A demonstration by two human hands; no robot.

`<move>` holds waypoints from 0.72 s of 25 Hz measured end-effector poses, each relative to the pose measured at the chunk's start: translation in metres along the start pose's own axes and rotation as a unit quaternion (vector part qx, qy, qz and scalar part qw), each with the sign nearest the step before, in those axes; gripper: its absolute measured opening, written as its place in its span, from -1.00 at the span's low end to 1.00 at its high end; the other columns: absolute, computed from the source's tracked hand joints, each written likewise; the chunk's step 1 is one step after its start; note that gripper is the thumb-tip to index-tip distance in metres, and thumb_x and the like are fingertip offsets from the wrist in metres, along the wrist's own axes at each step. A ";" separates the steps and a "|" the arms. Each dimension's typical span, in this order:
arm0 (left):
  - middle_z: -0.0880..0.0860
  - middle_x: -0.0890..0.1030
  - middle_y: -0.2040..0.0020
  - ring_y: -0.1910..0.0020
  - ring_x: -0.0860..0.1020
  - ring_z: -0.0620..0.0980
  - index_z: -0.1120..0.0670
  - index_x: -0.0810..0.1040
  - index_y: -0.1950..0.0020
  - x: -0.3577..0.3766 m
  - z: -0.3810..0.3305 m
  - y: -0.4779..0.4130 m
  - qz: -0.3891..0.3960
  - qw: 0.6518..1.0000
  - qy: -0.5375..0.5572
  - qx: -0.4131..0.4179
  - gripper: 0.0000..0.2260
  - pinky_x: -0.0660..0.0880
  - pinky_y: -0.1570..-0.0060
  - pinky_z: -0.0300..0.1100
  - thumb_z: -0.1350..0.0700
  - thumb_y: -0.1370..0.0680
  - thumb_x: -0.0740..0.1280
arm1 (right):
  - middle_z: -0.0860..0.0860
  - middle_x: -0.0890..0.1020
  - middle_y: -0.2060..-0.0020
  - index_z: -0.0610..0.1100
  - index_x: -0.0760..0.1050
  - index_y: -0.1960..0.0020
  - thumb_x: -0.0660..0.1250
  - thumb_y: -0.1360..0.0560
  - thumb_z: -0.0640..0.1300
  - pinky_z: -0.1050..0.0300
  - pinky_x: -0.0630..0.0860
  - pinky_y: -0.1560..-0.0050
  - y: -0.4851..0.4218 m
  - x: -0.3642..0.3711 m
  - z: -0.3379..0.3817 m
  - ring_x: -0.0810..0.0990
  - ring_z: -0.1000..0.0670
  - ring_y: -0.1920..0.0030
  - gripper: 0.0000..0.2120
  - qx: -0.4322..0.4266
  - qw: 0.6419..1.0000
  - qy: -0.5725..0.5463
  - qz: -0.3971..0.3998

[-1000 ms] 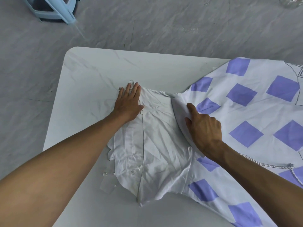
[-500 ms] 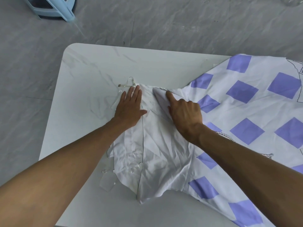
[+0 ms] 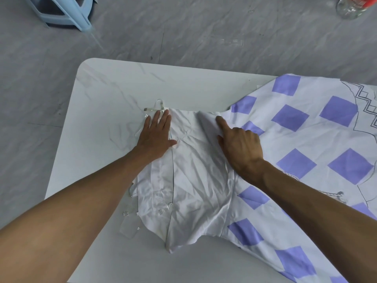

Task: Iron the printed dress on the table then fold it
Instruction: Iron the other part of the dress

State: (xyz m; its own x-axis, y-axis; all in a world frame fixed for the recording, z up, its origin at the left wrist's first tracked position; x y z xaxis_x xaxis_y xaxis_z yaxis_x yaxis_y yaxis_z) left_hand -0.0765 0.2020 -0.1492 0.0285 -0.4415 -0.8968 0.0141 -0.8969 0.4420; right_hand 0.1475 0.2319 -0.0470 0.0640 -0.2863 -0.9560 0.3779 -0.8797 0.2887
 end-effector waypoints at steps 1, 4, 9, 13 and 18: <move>0.05 -0.22 -0.59 -0.57 -0.20 0.07 0.14 -0.17 -0.59 0.000 0.001 0.000 0.000 1.000 0.000 0.000 -0.23 -0.19 -0.51 0.05 -0.20 -0.60 0.15 | -0.10 0.59 0.17 0.00 0.08 -0.50 0.02 -0.65 -0.02 0.05 0.27 0.28 0.000 0.005 0.010 0.56 -0.20 0.18 -0.57 -0.025 1.000 -0.003 0.006; 0.03 -0.24 -0.59 -0.57 -0.22 0.05 0.13 -0.19 -0.58 0.000 0.000 0.000 0.007 1.000 0.005 -0.005 -0.25 -0.21 -0.51 0.05 -0.19 -0.61 0.14 | -0.10 0.61 0.12 -0.03 0.09 -0.50 0.00 -0.66 -0.06 0.06 0.26 0.28 -0.003 0.019 0.016 0.59 -0.19 0.13 -0.59 -0.034 0.999 0.023 0.009; 0.03 -0.21 -0.60 -0.57 -0.21 0.04 0.12 -0.16 -0.59 -0.003 -0.001 0.004 0.014 1.000 0.011 -0.014 -0.26 -0.21 -0.51 0.04 -0.16 -0.61 0.17 | -0.08 0.58 0.19 -0.02 0.09 -0.51 0.02 -0.65 -0.04 0.07 0.28 0.29 0.022 0.015 -0.029 0.52 -0.17 0.25 -0.56 0.027 0.999 0.032 0.010; 0.06 0.05 -0.60 -0.58 -0.02 0.08 0.13 0.10 -0.57 -0.009 -0.010 0.036 -0.081 0.992 0.060 0.070 -0.42 -0.05 -0.52 0.04 0.11 -0.61 0.26 | -0.11 0.60 0.14 0.00 0.12 -0.50 0.03 -0.64 0.04 0.04 0.32 0.24 0.050 0.006 -0.024 0.52 -0.19 0.24 -0.55 0.012 0.998 -0.049 0.023; 0.02 0.16 -0.57 -0.57 0.02 0.08 0.10 0.17 -0.56 0.001 -0.006 0.073 -0.070 0.984 0.056 0.152 -0.28 0.02 -0.52 -0.02 0.51 -0.43 0.10 | -0.06 0.63 0.06 0.00 0.23 -0.38 0.04 -0.61 0.16 0.04 0.34 0.24 0.072 0.027 0.023 0.61 -0.20 0.08 -0.59 -0.145 0.987 -0.015 0.073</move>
State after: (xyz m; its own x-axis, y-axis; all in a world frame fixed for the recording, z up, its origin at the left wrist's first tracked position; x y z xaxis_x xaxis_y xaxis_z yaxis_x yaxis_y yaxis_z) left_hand -0.0694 0.1359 -0.1172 0.1576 -0.3229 -0.9332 -0.2744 -0.9221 0.2727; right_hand 0.1549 0.1520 -0.0508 0.1109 -0.4168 -0.9022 0.6150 -0.6844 0.3917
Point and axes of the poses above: each hand's wrist, its own y-axis away from the middle knuckle, its own x-axis out of the palm, z = x × y, the point moved 4 cm from there along -y, towards the middle knuckle
